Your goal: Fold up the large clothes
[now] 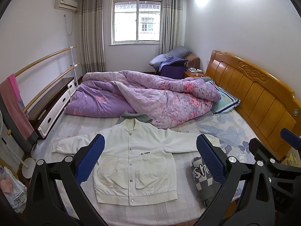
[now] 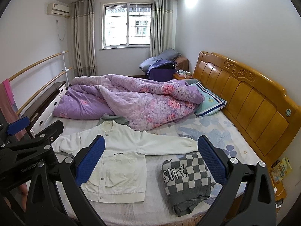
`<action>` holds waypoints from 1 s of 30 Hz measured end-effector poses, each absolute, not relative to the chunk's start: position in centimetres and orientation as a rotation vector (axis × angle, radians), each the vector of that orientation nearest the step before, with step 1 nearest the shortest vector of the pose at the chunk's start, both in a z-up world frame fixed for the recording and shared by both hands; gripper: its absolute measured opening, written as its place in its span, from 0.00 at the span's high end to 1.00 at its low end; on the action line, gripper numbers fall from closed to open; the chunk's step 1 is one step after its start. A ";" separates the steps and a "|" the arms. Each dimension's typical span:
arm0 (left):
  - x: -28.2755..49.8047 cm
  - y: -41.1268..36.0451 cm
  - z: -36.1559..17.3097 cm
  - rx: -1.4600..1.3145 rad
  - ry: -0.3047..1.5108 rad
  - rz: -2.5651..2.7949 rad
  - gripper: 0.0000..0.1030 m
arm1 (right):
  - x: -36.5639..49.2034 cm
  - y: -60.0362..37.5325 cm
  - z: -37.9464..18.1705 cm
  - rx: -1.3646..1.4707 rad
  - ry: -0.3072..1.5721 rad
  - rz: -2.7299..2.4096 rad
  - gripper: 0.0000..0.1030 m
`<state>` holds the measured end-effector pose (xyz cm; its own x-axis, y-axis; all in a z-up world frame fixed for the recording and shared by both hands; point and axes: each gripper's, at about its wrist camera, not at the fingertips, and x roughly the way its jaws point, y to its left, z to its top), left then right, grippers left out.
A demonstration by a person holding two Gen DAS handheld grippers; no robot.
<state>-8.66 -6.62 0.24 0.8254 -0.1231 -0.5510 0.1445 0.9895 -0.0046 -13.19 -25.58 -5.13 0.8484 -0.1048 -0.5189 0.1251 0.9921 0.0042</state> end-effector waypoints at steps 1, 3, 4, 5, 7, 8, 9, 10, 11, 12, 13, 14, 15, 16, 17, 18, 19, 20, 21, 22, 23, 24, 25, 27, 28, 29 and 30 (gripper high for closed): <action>-8.8 -6.7 0.2 0.037 0.583 -0.141 0.05 | -13.2 -25.6 -5.1 0.039 0.544 -0.121 0.07; -8.7 -6.7 0.2 0.039 0.581 -0.142 0.05 | -13.2 -25.6 -5.1 0.038 0.543 -0.121 0.07; -8.7 -6.9 0.1 0.041 0.579 -0.142 0.05 | -13.2 -25.6 -5.2 0.038 0.543 -0.121 0.07; -8.7 -7.0 0.1 0.043 0.575 -0.141 0.05 | -13.2 -25.7 -5.2 0.038 0.542 -0.122 0.07; -8.8 -7.2 0.0 0.045 0.571 -0.139 0.05 | -13.1 -25.7 -5.2 0.039 0.542 -0.122 0.07; -8.8 -7.3 -0.1 0.044 0.570 -0.139 0.05 | -13.2 -25.8 -5.2 0.041 0.542 -0.123 0.07; -8.8 -7.2 0.0 0.043 0.572 -0.141 0.05 | -13.2 -25.9 -5.2 0.042 0.544 -0.123 0.07; -8.8 -7.3 -0.1 0.040 0.574 -0.141 0.05 | -13.2 -25.8 -5.2 0.042 0.545 -0.123 0.07; -8.8 -7.4 -0.2 0.040 0.575 -0.141 0.05 | -13.2 -25.9 -5.2 0.041 0.545 -0.124 0.07; -8.8 -7.5 -0.1 0.041 0.574 -0.139 0.05 | -13.1 -25.9 -5.2 0.040 0.548 -0.124 0.07; -8.8 -7.5 -0.2 0.041 0.574 -0.139 0.05 | -13.2 -25.9 -5.3 0.041 0.549 -0.125 0.07; -8.8 -7.5 -0.1 0.038 0.576 -0.140 0.05 | -13.1 -25.9 -5.3 0.042 0.549 -0.125 0.07; -8.8 -7.5 -0.2 0.037 0.578 -0.140 0.05 | -13.1 -26.0 -5.3 0.044 0.551 -0.127 0.07; -8.8 -7.5 -0.2 0.034 0.580 -0.140 0.05 | -13.1 -26.0 -5.3 0.045 0.552 -0.128 0.07; -8.7 -7.5 -0.3 0.030 0.583 -0.143 0.05 | -13.1 -26.0 -5.4 0.045 0.553 -0.127 0.07; -8.7 -7.5 -0.3 0.029 0.586 -0.144 0.05 | -13.1 -26.0 -5.4 0.044 0.553 -0.128 0.07; -8.7 -7.5 -0.4 0.029 0.588 -0.145 0.05 | -13.1 -26.0 -5.4 0.043 0.553 -0.129 0.07; -8.7 -7.4 -0.3 0.030 0.587 -0.143 0.05 | -13.1 -25.9 -5.3 0.044 0.554 -0.129 0.07; -8.7 -7.5 -0.4 0.033 0.586 -0.142 0.05 | -13.1 -25.9 -5.4 0.045 0.555 -0.128 0.07; -8.7 -7.5 -0.4 0.032 0.586 -0.142 0.05 | -13.1 -26.0 -5.4 0.047 0.557 -0.128 0.07; -8.7 -7.5 -0.4 0.033 0.587 -0.141 0.05 | -13.1 -26.0 -5.4 0.048 0.558 -0.128 0.07; -8.8 -7.5 -0.4 0.031 0.587 -0.141 0.05 | -13.1 -26.0 -5.4 0.047 0.559 -0.128 0.07; -8.7 -7.5 -0.4 0.031 0.587 -0.142 0.05 | -13.0 -26.0 -5.4 0.047 0.559 -0.128 0.07; -8.8 -7.5 -0.4 0.031 0.587 -0.141 0.05 | -13.0 -26.0 -5.4 0.049 0.561 -0.127 0.07; -8.7 -7.5 -0.4 0.032 0.587 -0.141 0.05 | -13.0 -26.0 -5.4 0.050 0.562 -0.127 0.07; -8.8 -7.5 -0.4 0.032 0.586 -0.141 0.05 | -13.0 -26.0 -5.5 0.050 0.562 -0.127 0.07; -8.8 -7.5 -0.4 0.032 0.587 -0.141 0.05 | -13.0 -26.0 -5.5 0.050 0.564 -0.127 0.07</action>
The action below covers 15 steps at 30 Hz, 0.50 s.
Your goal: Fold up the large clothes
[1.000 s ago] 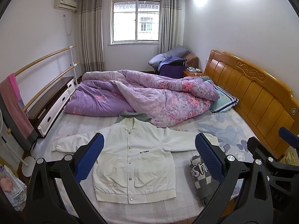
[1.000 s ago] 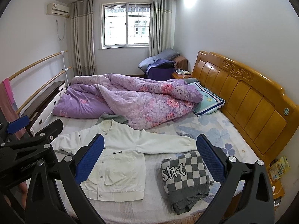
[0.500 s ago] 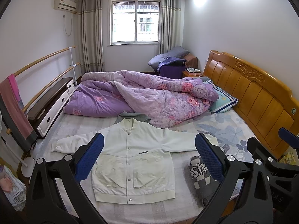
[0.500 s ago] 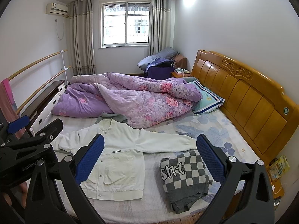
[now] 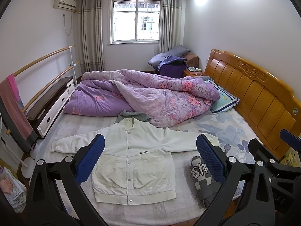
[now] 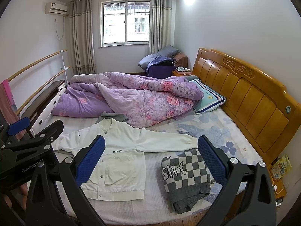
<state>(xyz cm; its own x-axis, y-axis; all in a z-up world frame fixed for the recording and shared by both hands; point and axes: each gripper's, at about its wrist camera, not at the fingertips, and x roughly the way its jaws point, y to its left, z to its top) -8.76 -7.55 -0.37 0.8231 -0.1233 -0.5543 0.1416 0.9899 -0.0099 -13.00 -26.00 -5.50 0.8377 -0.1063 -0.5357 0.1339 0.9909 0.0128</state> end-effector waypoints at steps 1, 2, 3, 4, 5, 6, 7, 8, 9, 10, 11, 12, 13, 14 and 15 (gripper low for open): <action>-8.8 -7.6 -0.4 0.032 0.587 -0.141 0.05 | -13.0 -26.0 -5.5 0.052 0.565 -0.127 0.07; -8.7 -7.6 -0.4 0.032 0.588 -0.141 0.05 | -13.0 -26.0 -5.6 0.052 0.566 -0.127 0.07; -8.8 -7.6 -0.4 0.032 0.588 -0.140 0.05 | -13.0 -26.1 -5.6 0.053 0.567 -0.127 0.07; -8.9 -7.5 -0.4 0.033 0.589 -0.139 0.05 | -13.0 -26.1 -5.6 0.054 0.570 -0.126 0.07; -8.9 -7.5 -0.4 0.033 0.589 -0.139 0.05 | -12.9 -26.1 -5.7 0.055 0.571 -0.126 0.07; -8.9 -7.5 -0.4 0.032 0.590 -0.139 0.05 | -12.9 -26.1 -5.7 0.056 0.572 -0.127 0.07; -8.9 -7.4 -0.5 0.031 0.591 -0.139 0.05 | -12.9 -26.2 -5.7 0.056 0.572 -0.127 0.07; -8.9 -7.3 -0.5 0.033 0.591 -0.139 0.05 | -12.9 -26.2 -5.7 0.055 0.573 -0.126 0.07; -8.9 -7.4 -0.4 0.033 0.590 -0.138 0.05 | -12.9 -26.2 -5.7 0.055 0.573 -0.127 0.07; -8.9 -7.4 -0.5 0.032 0.590 -0.138 0.05 | -12.8 -26.2 -5.7 0.055 0.573 -0.128 0.07; -8.9 -7.4 -0.5 0.032 0.591 -0.139 0.05 | -12.7 -26.2 -5.8 0.055 0.573 -0.128 0.07; -8.9 -7.3 -0.6 0.032 0.592 -0.139 0.05 | -12.8 -26.2 -5.8 0.055 0.574 -0.128 0.07; -8.9 -7.2 -0.6 0.029 0.592 -0.140 0.05 | -12.8 -26.2 -5.8 0.055 0.572 -0.128 0.07; -9.0 -7.1 -0.7 0.028 0.592 -0.140 0.05 | -12.8 -26.2 -5.8 0.055 0.570 -0.129 0.07; -8.9 -7.2 -0.7 0.032 0.592 -0.140 0.05 | -12.8 -26.2 -5.8 0.055 0.571 -0.130 0.07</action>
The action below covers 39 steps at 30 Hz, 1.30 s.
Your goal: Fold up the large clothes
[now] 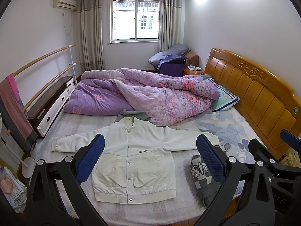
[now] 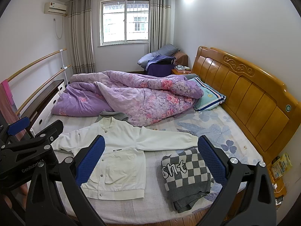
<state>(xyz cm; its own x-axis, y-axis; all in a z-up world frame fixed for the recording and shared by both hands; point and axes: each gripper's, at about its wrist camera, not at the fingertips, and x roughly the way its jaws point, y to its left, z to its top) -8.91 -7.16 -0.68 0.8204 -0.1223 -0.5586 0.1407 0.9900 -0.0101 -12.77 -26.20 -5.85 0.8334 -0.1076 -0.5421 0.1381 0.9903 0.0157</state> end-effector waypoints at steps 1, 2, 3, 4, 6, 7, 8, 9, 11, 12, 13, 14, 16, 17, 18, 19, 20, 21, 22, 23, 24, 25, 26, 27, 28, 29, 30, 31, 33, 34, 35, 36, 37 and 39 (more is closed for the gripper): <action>-8.9 -7.2 -0.7 0.034 0.592 -0.140 0.05 | -12.8 -26.2 -5.9 0.056 0.573 -0.130 0.07; -8.9 -7.2 -0.7 0.034 0.592 -0.140 0.05 | -12.8 -26.3 -6.0 0.056 0.574 -0.131 0.07; -8.9 -7.2 -0.7 0.033 0.593 -0.141 0.05 | -12.8 -26.3 -6.1 0.057 0.574 -0.132 0.07; -8.9 -7.2 -0.7 0.032 0.593 -0.141 0.05 | -12.8 -26.3 -6.1 0.056 0.574 -0.132 0.07; -8.9 -7.0 -0.8 0.033 0.593 -0.142 0.05 | -12.8 -26.3 -6.1 0.056 0.574 -0.131 0.07; -8.9 -7.0 -0.8 0.033 0.594 -0.143 0.05 | -12.8 -26.3 -6.1 0.057 0.574 -0.132 0.07; -8.9 -7.0 -0.8 0.034 0.593 -0.143 0.05 | -12.8 -26.4 -6.1 0.056 0.574 -0.131 0.07; -8.9 -7.0 -0.8 0.035 0.593 -0.143 0.05 | -12.8 -26.4 -6.1 0.056 0.574 -0.131 0.07; -8.9 -7.1 -0.8 0.032 0.593 -0.142 0.05 | -12.8 -26.4 -6.2 0.057 0.575 -0.132 0.07; -8.8 -7.1 -0.7 0.032 0.593 -0.143 0.05 | -12.8 -26.5 -6.2 0.056 0.575 -0.132 0.07; -8.8 -7.0 -0.8 0.031 0.593 -0.145 0.05 | -12.9 -26.5 -6.2 0.055 0.574 -0.133 0.07; -8.8 -7.0 -1.0 0.032 0.594 -0.146 0.05 | -12.8 -26.4 -6.2 0.055 0.575 -0.133 0.07; -8.9 -6.9 -1.1 0.032 0.596 -0.147 0.05 | -12.8 -26.6 -6.3 0.053 0.578 -0.135 0.07; -8.9 -6.9 -1.2 0.034 0.597 -0.150 0.05 | -12.7 -26.6 -6.3 0.053 0.581 -0.136 0.07; -8.9 -6.8 -1.3 0.036 0.599 -0.150 0.05 | -12.7 -26.7 -6.3 0.053 0.583 -0.137 0.07; -8.9 -6.9 -1.3 0.036 0.598 -0.151 0.05 | -12.7 -26.8 -6.3 0.054 0.582 -0.138 0.07; -8.9 -6.9 -1.3 0.039 0.597 -0.151 0.05 | -12.7 -26.9 -6.3 0.055 0.583 -0.138 0.07; -8.9 -6.8 -1.4 0.040 0.595 -0.151 0.05 | -12.7 -26.9 -6.3 0.055 0.583 -0.138 0.07; -8.8 -6.9 -1.4 0.041 0.595 -0.153 0.05 | -12.8 -27.0 -6.3 0.056 0.583 -0.139 0.07; -8.8 -7.0 -1.5 0.042 0.595 -0.154 0.05 | -12.8 -27.0 -6.3 0.056 0.583 -0.139 0.07; -8.9 -6.8 -1.6 0.042 0.596 -0.155 0.05 | -12.8 -27.1 -6.3 0.056 0.583 -0.140 0.07; -8.9 -6.9 -1.5 0.042 0.596 -0.155 0.05 | -12.8 -27.0 -6.3 0.055 0.583 -0.139 0.07; -8.8 -7.0 -1.5 0.043 0.596 -0.154 0.05 | -12.8 -27.0 -6.3 0.057 0.584 -0.140 0.07; -8.9 -7.1 -1.6 0.046 0.595 -0.156 0.05 | -12.8 -27.0 -6.3 0.058 0.584 -0.140 0.07; -8.9 -7.1 -1.6 0.046 0.596 -0.155 0.05 | -12.9 -27.0 -6.3 0.060 0.584 -0.140 0.07; -9.0 -7.0 -1.6 0.049 0.596 -0.155 0.05 | -13.0 -27.1 -6.3 0.060 0.586 -0.140 0.07; -8.9 -7.1 -1.7 0.051 0.596 -0.158 0.05 | -13.0 -27.1 -6.2 0.059 0.586 -0.140 0.07; -8.9 -7.1 -1.7 0.050 0.597 -0.159 0.05 | -13.0 -27.0 -6.2 0.059 0.585 -0.140 0.07; -9.0 -7.0 -1.7 0.053 0.596 -0.160 0.05 | -13.1 -27.1 -6.2 0.059 0.586 -0.140 0.07; -9.1 -7.1 -1.7 0.054 0.595 -0.161 0.05 | -13.1 -27.1 -6.2 0.060 0.585 -0.140 0.07; -9.1 -7.0 -1.7 0.054 0.596 -0.161 0.05 | -13.1 -27.1 -6.2 0.060 0.585 -0.140 0.07; -9.0 -7.2 -1.6 0.054 0.597 -0.161 0.05 | -13.1 -27.1 -6.2 0.061 0.586 -0.140 0.07; -9.1 -7.1 -1.7 0.056 0.596 -0.162 0.05 | -13.2 -27.1 -6.2 0.062 0.587 -0.141 0.07; -9.0 -7.1 -1.6 0.055 0.597 -0.163 0.05 | -13.2 -27.0 -6.2 0.062 0.587 -0.140 0.07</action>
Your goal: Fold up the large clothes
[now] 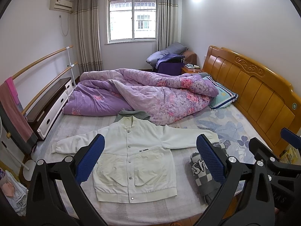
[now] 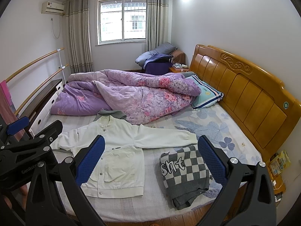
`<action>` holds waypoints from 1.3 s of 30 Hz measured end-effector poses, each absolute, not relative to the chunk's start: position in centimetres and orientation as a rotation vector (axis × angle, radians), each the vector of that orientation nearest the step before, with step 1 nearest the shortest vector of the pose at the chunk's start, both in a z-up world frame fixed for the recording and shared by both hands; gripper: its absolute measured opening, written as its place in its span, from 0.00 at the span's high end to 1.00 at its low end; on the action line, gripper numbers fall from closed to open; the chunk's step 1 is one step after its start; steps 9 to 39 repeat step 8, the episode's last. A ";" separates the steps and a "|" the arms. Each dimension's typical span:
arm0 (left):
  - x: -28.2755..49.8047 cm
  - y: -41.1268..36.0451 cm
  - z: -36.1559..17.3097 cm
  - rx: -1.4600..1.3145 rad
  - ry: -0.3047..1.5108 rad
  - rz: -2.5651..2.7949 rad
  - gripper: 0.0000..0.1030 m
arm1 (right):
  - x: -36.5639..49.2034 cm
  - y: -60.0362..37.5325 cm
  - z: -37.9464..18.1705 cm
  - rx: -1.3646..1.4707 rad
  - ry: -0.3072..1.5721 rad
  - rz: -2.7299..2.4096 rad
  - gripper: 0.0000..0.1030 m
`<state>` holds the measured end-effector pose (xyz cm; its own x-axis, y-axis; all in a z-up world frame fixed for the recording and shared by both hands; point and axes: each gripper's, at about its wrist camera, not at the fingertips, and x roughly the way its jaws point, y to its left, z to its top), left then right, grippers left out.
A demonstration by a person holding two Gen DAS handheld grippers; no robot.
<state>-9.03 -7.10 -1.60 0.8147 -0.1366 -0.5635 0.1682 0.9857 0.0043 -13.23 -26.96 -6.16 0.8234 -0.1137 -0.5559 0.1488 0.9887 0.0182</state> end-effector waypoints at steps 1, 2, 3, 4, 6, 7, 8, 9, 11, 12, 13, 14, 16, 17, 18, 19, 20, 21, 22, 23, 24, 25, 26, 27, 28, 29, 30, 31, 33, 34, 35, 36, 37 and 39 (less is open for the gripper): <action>-9.0 -7.0 -1.6 0.054 0.599 -0.164 0.05 | -13.2 -27.0 -6.2 0.060 0.586 -0.141 0.07; -9.0 -7.0 -1.7 0.054 0.601 -0.164 0.05 | -13.2 -27.0 -6.1 0.059 0.586 -0.141 0.07; -9.1 -7.0 -1.6 0.055 0.600 -0.166 0.05 | -13.2 -27.0 -6.1 0.061 0.588 -0.142 0.07; -9.1 -6.9 -1.5 0.055 0.602 -0.167 0.05 | -13.3 -27.0 -6.1 0.060 0.587 -0.142 0.07; -9.2 -6.9 -1.6 0.058 0.602 -0.167 0.05 | -13.2 -26.9 -6.2 0.061 0.589 -0.142 0.07; -9.2 -6.8 -1.5 0.059 0.602 -0.169 0.05 | -13.3 -27.0 -6.2 0.062 0.588 -0.142 0.07; -9.3 -6.8 -1.6 0.060 0.603 -0.168 0.05 | -13.3 -26.9 -6.1 0.061 0.588 -0.143 0.07; -9.3 -6.8 -1.6 0.060 0.603 -0.168 0.05 | -13.3 -26.9 -6.1 0.061 0.588 -0.143 0.07; -9.3 -6.8 -1.6 0.060 0.603 -0.168 0.05 | -13.3 -26.9 -6.1 0.061 0.588 -0.143 0.07; -9.3 -6.8 -1.6 0.060 0.603 -0.168 0.05 | -13.3 -26.9 -6.1 0.061 0.588 -0.143 0.07; -9.3 -6.8 -1.6 0.060 0.603 -0.168 0.05 | -13.3 -26.9 -6.1 0.061 0.588 -0.143 0.07; -9.3 -6.8 -1.6 0.060 0.603 -0.168 0.05 | -13.3 -26.9 -6.1 0.061 0.588 -0.143 0.07; -9.3 -6.8 -1.6 0.060 0.603 -0.168 0.05 | -13.3 -26.9 -6.1 0.061 0.588 -0.143 0.07; -9.3 -6.8 -1.6 0.060 0.603 -0.168 0.05 | -13.3 -26.9 -6.1 0.061 0.588 -0.143 0.07; -9.3 -6.8 -1.6 0.060 0.603 -0.168 0.05 | -13.3 -26.9 -6.1 0.061 0.588 -0.143 0.07; -9.3 -6.8 -1.6 0.060 0.603 -0.168 0.05 | -13.3 -26.9 -6.1 0.061 0.588 -0.143 0.07; -9.3 -6.8 -1.6 0.060 0.603 -0.168 0.05 | -13.3 -26.9 -6.1 0.061 0.588 -0.143 0.07; -9.3 -6.8 -1.6 0.060 0.603 -0.168 0.05 | -13.3 -26.9 -6.1 0.061 0.588 -0.143 0.07; -9.3 -6.8 -1.6 0.060 0.603 -0.168 0.05 | -13.3 -26.9 -6.1 0.061 0.588 -0.143 0.07; -9.3 -6.8 -1.6 0.060 0.603 -0.168 0.05 | -13.3 -26.9 -6.1 0.061 0.588 -0.143 0.07; -9.3 -6.8 -1.6 0.060 0.603 -0.168 0.05 | -13.3 -26.9 -6.1 0.061 0.588 -0.143 0.07; -9.3 -6.8 -1.6 0.060 0.603 -0.168 0.05 | -13.3 -26.9 -6.1 0.061 0.588 -0.143 0.07; -9.3 -6.8 -1.6 0.060 0.603 -0.168 0.05 | -13.3 -26.9 -6.1 0.061 0.588 -0.143 0.07; -9.3 -6.8 -1.6 0.060 0.603 -0.168 0.05 | -13.3 -26.9 -6.1 0.061 0.588 -0.143 0.07; -9.3 -6.8 -1.6 0.060 0.603 -0.168 0.05 | -13.3 -26.9 -6.1 0.061 0.588 -0.143 0.07; -9.3 -6.8 -1.6 0.060 0.603 -0.168 0.05 | -13.3 -26.9 -6.1 0.061 0.588 -0.143 0.07; -9.3 -6.8 -1.6 0.060 0.603 -0.168 0.05 | -13.3 -26.9 -6.1 0.061 0.588 -0.143 0.07; -9.3 -6.8 -1.6 0.060 0.603 -0.168 0.05 | -13.3 -26.9 -6.1 0.061 0.588 -0.143 0.07; -9.3 -6.8 -1.6 0.060 0.603 -0.168 0.05 | -13.3 -26.9 -6.1 0.061 0.588 -0.143 0.07; -9.3 -6.8 -1.6 0.060 0.603 -0.168 0.05 | -13.3 -26.9 -6.1 0.061 0.588 -0.143 0.07; -9.3 -6.8 -1.6 0.060 0.603 -0.168 0.05 | -13.3 -26.9 -6.1 0.061 0.588 -0.143 0.07; -9.3 -6.8 -1.6 0.060 0.603 -0.168 0.05 | -13.3 -26.9 -6.1 0.061 0.588 -0.143 0.07; -9.3 -6.8 -1.6 0.060 0.603 -0.168 0.05 | -13.3 -26.9 -6.1 0.061 0.588 -0.143 0.07; -9.3 -6.8 -1.6 0.060 0.603 -0.168 0.05 | -13.3 -26.9 -6.1 0.061 0.588 -0.143 0.07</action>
